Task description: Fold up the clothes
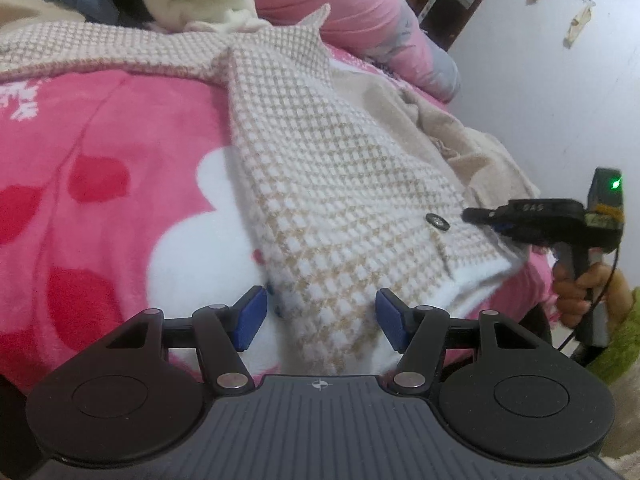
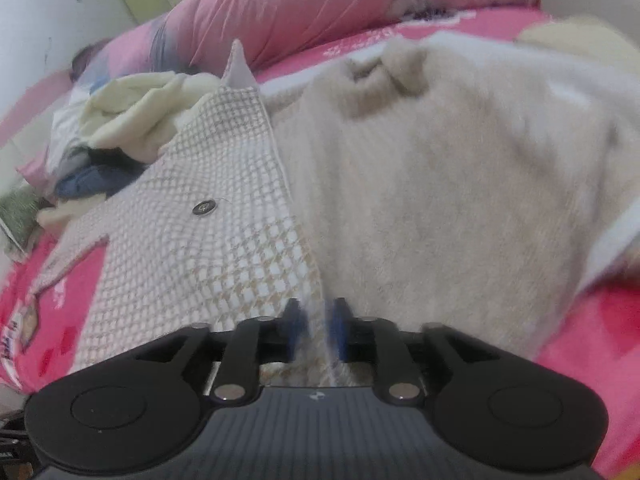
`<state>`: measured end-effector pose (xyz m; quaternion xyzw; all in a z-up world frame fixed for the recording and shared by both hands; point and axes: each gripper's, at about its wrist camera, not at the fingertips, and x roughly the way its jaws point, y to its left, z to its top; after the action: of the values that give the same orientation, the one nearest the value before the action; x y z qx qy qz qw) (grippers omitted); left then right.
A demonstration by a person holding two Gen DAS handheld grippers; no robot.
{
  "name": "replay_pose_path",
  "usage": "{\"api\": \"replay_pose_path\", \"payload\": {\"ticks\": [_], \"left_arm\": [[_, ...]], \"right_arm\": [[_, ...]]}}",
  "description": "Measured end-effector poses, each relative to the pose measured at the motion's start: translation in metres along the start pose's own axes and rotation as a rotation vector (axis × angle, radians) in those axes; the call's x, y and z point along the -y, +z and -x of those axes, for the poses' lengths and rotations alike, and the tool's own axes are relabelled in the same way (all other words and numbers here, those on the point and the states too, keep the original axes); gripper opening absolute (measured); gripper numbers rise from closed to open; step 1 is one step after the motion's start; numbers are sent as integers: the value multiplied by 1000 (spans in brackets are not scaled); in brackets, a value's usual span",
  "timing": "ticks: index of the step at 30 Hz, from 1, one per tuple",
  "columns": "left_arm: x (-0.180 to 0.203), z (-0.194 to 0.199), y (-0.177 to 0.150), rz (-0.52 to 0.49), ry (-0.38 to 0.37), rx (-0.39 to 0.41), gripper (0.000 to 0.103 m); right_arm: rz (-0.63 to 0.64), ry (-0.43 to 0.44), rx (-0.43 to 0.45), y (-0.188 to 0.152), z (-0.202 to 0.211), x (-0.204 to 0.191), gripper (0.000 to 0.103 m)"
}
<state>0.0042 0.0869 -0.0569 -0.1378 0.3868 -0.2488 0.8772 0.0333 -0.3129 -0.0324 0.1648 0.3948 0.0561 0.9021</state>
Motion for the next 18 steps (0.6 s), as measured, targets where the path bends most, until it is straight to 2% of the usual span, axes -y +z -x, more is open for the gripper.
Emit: {"api": "replay_pose_path", "payload": {"ticks": [1, 3, 6, 8, 9, 10, 13, 15, 18], "left_arm": [[-2, 4, 4, -7, 6, 14, 60], [-6, 8, 16, -29, 17, 43, 60], [-7, 4, 45, -88, 25, 89, 60], [-4, -6, 64, -141, 34, 122, 60], [-2, -13, 74, -172, 44, 142, 60], [0, -21, 83, -205, 55, 164, 60], [0, -49, 109, -254, 103, 197, 60], [-3, -65, 123, -255, 118, 209, 60], [-13, -80, 145, -215, 125, 228, 60]], "right_arm": [[10, 4, 32, 9, 8, -4, 48], [29, 15, 91, 28, 22, -14, 48], [57, 88, 122, 75, 23, -34, 51], [76, 127, 128, 109, 14, -48, 63], [95, 139, 119, 124, -4, -56, 74], [114, 151, 110, 140, -21, -63, 79], [169, 183, 81, 185, -73, -86, 82], [185, 160, 52, 207, -116, -95, 82], [118, 161, 2, 243, -176, -97, 82]]}}
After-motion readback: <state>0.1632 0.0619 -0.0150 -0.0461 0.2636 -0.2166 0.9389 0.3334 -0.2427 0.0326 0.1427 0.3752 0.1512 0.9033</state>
